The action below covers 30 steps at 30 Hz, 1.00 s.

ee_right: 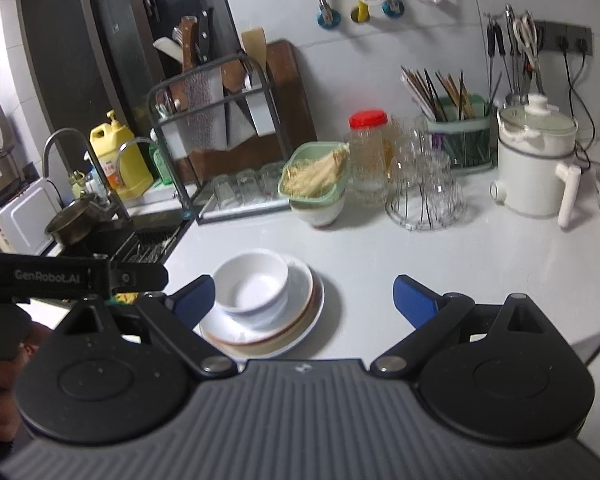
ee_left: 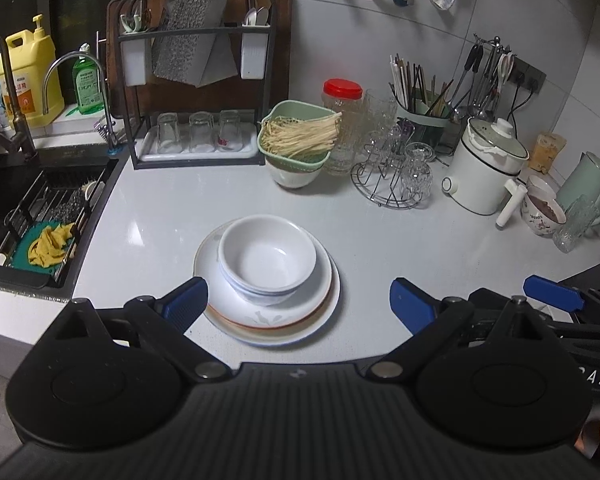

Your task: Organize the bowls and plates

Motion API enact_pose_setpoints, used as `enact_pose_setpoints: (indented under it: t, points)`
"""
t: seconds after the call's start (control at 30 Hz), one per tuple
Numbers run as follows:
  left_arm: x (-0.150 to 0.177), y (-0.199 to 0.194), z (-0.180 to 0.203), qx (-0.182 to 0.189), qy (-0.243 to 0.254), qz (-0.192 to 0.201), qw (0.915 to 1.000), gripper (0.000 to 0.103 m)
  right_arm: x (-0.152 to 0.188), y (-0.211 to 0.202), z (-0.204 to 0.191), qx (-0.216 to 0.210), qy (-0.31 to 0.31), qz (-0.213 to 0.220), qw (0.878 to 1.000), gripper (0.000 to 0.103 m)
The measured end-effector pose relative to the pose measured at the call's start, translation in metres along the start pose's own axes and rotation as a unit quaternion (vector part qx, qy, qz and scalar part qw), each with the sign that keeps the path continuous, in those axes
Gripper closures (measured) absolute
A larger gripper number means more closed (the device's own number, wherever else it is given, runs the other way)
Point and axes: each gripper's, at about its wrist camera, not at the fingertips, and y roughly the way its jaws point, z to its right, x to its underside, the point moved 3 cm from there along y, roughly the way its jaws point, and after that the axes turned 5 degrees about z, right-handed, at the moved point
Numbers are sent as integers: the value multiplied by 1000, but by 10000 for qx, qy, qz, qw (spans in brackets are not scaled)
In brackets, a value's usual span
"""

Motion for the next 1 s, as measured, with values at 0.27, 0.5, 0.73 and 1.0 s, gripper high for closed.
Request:
enact_pose_setpoints:
  t: [0.27, 0.5, 0.73, 1.0]
  points:
    - [10, 1, 3, -130, -26, -97, 9999, 4, 5, -4, 6, 89, 13, -50, 9999, 6]
    - [11, 3, 3, -219, -80, -97, 9997, 4, 8, -2, 0, 3, -161, -113, 9998, 6]
    - [13, 8, 6, -192, -68, -136, 9997, 4, 11, -7, 2, 100, -324, -113, 9994, 6]
    - [11, 7, 0, -183, 3, -67, 9998, 4, 15, 1, 3, 145, -208, -147, 9996, 6]
